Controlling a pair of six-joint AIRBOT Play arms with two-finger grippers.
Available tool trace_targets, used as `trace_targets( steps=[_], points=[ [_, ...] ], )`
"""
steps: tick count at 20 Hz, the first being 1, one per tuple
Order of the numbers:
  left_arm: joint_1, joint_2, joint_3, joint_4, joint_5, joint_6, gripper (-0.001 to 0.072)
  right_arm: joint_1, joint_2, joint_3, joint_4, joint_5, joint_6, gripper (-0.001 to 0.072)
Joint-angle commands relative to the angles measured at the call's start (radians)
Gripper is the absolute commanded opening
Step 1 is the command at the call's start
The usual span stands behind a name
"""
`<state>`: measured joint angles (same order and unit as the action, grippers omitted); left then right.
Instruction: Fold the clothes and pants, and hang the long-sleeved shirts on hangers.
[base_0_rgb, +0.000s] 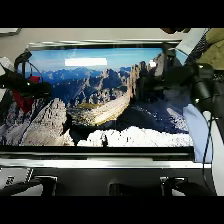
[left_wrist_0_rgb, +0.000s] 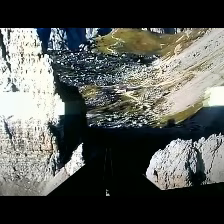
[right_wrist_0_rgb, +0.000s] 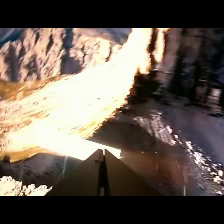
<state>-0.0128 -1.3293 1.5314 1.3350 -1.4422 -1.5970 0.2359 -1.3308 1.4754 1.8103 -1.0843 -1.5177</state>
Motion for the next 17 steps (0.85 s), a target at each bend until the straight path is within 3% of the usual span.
trace_targets(
  steps=[1, 17],
  points=[
    [-0.007, 0.090, -0.079, 0.043, 0.066, 0.001, 0.0018, 0.071, -0.002, 0.002, -0.017, 0.003, -0.002, 0.0032],
    [-0.007, 0.092, -0.079, 0.061, 0.048, 0.001, 0.0019, 0.069, 0.002, 0.002, -0.040, -0.014, -0.001, 0.0034]
  ],
)
